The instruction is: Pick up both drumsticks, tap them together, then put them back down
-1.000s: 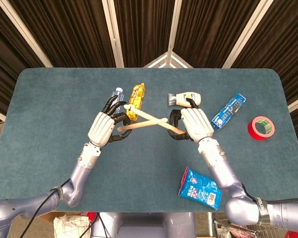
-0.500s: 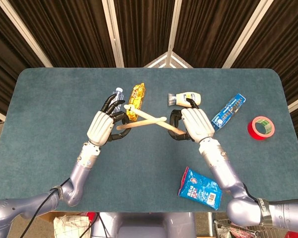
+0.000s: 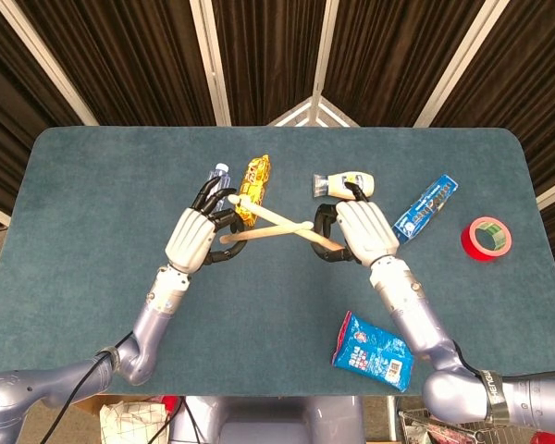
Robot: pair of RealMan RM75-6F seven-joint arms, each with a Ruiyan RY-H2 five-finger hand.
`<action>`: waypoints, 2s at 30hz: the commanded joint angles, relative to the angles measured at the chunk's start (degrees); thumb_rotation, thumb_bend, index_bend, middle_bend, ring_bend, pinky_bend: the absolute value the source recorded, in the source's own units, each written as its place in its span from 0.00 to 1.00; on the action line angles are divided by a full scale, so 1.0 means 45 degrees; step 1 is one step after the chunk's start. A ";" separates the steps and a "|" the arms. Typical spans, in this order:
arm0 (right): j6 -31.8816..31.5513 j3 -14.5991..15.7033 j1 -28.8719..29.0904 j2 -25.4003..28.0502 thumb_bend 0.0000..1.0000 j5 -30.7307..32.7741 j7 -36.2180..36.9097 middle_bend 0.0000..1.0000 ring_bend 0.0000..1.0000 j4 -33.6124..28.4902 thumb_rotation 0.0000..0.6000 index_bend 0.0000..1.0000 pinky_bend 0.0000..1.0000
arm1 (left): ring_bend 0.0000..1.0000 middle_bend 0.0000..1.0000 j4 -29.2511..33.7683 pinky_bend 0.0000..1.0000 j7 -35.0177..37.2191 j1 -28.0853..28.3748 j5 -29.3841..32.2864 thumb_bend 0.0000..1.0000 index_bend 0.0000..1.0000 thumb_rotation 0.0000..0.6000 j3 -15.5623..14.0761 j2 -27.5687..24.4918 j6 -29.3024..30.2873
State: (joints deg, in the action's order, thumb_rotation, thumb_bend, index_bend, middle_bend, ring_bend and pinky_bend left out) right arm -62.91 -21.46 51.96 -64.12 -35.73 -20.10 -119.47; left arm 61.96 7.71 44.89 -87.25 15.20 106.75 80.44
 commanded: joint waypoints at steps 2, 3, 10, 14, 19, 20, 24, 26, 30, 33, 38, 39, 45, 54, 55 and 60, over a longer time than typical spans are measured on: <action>0.0006 -0.0017 0.0043 0.0052 0.47 0.0023 0.0028 0.61 0.42 -0.0067 1.00 0.67 0.00 | 0.19 0.65 0.0017 0.06 -0.0017 0.0019 -0.0040 0.45 0.65 1.00 -0.0011 0.0026 0.0053; 0.0017 -0.0018 0.0054 0.0075 0.47 0.0032 0.0037 0.61 0.42 -0.0085 1.00 0.67 0.00 | 0.19 0.65 0.0030 0.06 -0.0031 0.0023 -0.0035 0.45 0.65 1.00 -0.0003 0.0034 0.0061; 0.0019 0.0042 0.0121 0.0196 0.47 0.0074 0.0012 0.61 0.42 -0.0151 1.00 0.67 0.00 | 0.19 0.65 0.0180 0.06 -0.0087 0.0065 -0.0005 0.45 0.65 1.00 0.0088 0.0024 0.0115; 0.0054 0.0138 0.0120 0.0211 0.47 0.0041 0.0032 0.61 0.42 -0.0150 1.00 0.67 0.00 | 0.19 0.65 0.0290 0.06 -0.0221 0.0103 -0.0006 0.45 0.65 1.00 0.0165 -0.0034 0.0163; 0.0035 0.0194 0.0099 0.0235 0.47 -0.0037 0.0108 0.61 0.42 -0.0158 1.00 0.67 0.00 | 0.19 0.65 0.0478 0.06 -0.0410 0.0115 0.0019 0.44 0.65 1.00 0.0256 -0.0115 0.0237; 0.0029 0.0193 0.0104 0.0237 0.47 -0.0042 0.0123 0.61 0.42 -0.0156 1.00 0.67 0.00 | 0.19 0.65 0.0513 0.06 -0.0441 0.0125 0.0029 0.44 0.65 1.00 0.0269 -0.0126 0.0230; 0.0005 0.0166 0.0140 0.0269 0.47 -0.0063 0.0144 0.61 0.42 -0.0198 1.00 0.67 0.00 | 0.19 0.65 0.0595 0.06 -0.0511 0.0172 0.0036 0.44 0.65 1.00 0.0270 -0.0120 0.0178; -0.0016 0.0135 0.0159 0.0278 0.47 -0.0066 0.0158 0.61 0.42 -0.0234 1.00 0.67 0.00 | 0.19 0.65 0.0596 0.06 -0.0530 0.0178 0.0021 0.44 0.65 1.00 0.0232 -0.0091 0.0165; -0.0082 0.0094 0.0203 0.0310 0.47 -0.0018 0.0145 0.61 0.42 -0.0297 1.00 0.67 0.00 | 0.19 0.65 0.0540 0.06 -0.0526 0.0171 0.0013 0.44 0.65 1.00 0.0154 0.0014 0.0155; -0.0113 0.0052 0.0243 0.0358 0.48 0.0084 0.0142 0.61 0.42 -0.0300 1.00 0.67 0.00 | 0.19 0.65 0.0411 0.06 -0.0516 0.0188 0.0017 0.44 0.65 1.00 0.0138 0.0092 0.0148; -0.0110 0.0034 0.0275 0.0477 0.47 0.0203 0.0134 0.61 0.42 -0.0293 1.00 0.67 0.00 | 0.19 0.65 0.0359 0.06 -0.0383 0.0214 -0.0022 0.44 0.65 1.00 0.0150 0.0128 0.0202; -0.0102 0.0047 0.0269 0.0497 0.47 0.0222 0.0144 0.61 0.42 -0.0280 1.00 0.67 0.00 | 0.19 0.65 0.0387 0.06 -0.0365 0.0199 -0.0052 0.44 0.65 1.00 0.0144 0.0103 0.0254; 0.0031 0.0494 0.0030 0.0516 0.48 -0.0101 0.0179 0.61 0.42 0.0173 1.00 0.67 0.00 | 0.19 0.66 0.0655 0.06 -0.0543 -0.0023 -0.0195 0.44 0.65 1.00 0.0042 -0.0518 0.0425; 0.0677 0.1827 -0.1039 0.0066 0.48 -0.2083 0.1147 0.61 0.42 0.2266 1.00 0.67 0.00 | 0.19 0.66 0.1526 0.06 -0.1629 -0.0749 -0.0394 0.44 0.66 1.00 -0.1019 -0.3046 -0.0498; 0.0722 0.1986 -0.1200 -0.0014 0.48 -0.2402 0.1326 0.61 0.42 0.2560 1.00 0.67 0.00 | 0.19 0.66 0.1626 0.06 -0.1731 -0.0849 -0.0408 0.44 0.66 1.00 -0.1184 -0.3312 -0.0624; 0.0903 0.2637 -0.1814 -0.0408 0.48 -0.3894 0.2046 0.61 0.42 0.3883 1.00 0.67 0.00 | 0.19 0.66 0.2053 0.06 -0.2157 -0.1320 -0.0595 0.44 0.66 1.00 -0.2046 -0.4324 -0.1110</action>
State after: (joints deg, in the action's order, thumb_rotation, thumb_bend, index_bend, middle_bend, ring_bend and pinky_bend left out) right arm -59.47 -11.37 45.50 -64.76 -50.51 -12.76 -104.62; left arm 70.34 -1.02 39.96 -89.49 7.36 88.56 76.46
